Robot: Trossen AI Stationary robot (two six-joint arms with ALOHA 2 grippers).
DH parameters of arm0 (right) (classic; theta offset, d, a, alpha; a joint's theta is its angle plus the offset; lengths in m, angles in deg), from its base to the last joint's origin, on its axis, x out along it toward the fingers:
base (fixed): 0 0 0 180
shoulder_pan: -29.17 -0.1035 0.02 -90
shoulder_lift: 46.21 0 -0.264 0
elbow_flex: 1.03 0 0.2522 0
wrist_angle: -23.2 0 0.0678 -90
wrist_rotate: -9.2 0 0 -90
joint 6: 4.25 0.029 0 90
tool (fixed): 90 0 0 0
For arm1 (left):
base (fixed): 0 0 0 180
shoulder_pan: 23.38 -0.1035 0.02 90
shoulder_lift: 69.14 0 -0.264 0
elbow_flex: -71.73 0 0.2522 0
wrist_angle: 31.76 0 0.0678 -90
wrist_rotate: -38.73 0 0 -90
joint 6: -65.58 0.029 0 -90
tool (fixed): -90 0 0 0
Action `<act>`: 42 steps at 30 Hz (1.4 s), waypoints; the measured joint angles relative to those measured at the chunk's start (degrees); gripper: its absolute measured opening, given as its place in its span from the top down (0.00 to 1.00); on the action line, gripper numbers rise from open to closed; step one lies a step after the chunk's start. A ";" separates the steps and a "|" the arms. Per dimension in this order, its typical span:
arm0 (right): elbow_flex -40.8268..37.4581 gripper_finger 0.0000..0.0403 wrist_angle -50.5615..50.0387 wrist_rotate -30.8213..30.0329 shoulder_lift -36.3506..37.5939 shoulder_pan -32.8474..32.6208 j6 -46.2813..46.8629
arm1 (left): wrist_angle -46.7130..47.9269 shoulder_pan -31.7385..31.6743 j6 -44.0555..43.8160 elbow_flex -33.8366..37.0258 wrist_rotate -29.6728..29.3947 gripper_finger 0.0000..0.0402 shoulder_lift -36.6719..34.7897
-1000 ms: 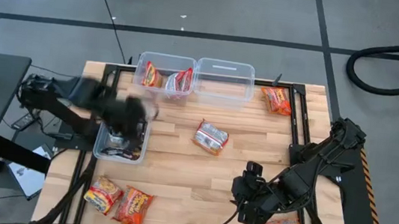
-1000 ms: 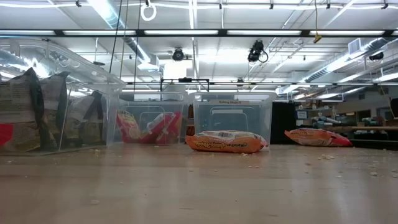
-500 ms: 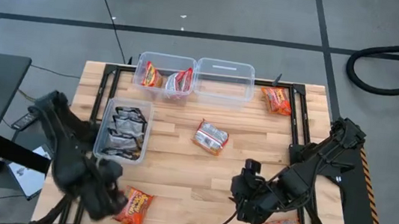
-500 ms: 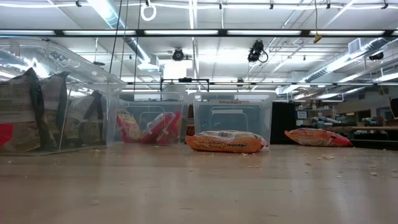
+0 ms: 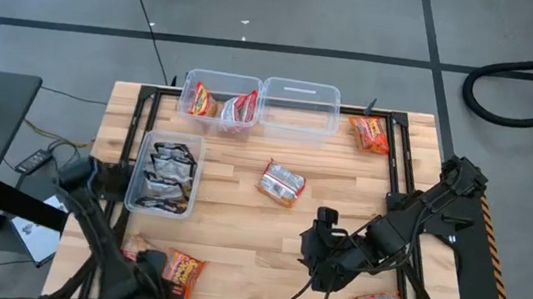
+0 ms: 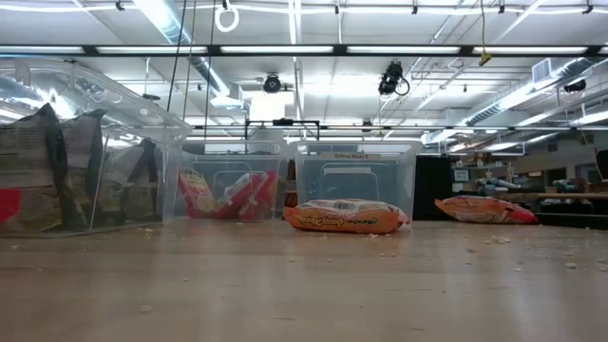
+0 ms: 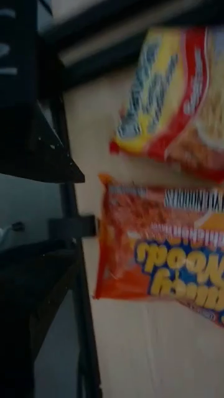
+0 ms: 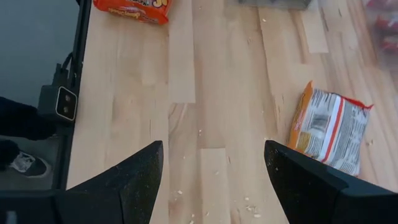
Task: Sort Maruchan noodles
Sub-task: Put the bottom left red noodle pack into the top left transparent bin
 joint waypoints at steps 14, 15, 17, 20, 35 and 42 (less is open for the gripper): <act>0.00 0.30 -0.79 1.72 0.00 0.70 -5.30 | 3.15 2.92 20.32 0.00 14.24 0.53 6.04; 0.00 0.30 -0.79 1.85 0.00 0.70 -5.11 | 4.85 3.51 22.77 0.00 15.12 0.53 6.04; 0.00 0.30 -0.89 1.75 0.00 0.68 -4.18 | 9.17 4.55 29.19 0.80 16.31 0.53 6.00; 0.00 0.30 -1.01 0.48 0.00 0.30 -2.83 | 13.21 5.53 43.92 4.02 17.48 0.53 6.08; 0.00 0.30 -4.63 -0.17 0.04 -4.17 10.58 | 8.13 13.58 93.99 10.16 4.91 0.53 6.09; 0.00 0.30 -4.61 -1.53 0.04 -4.87 14.03 | 3.69 12.94 83.54 11.25 7.10 0.55 6.00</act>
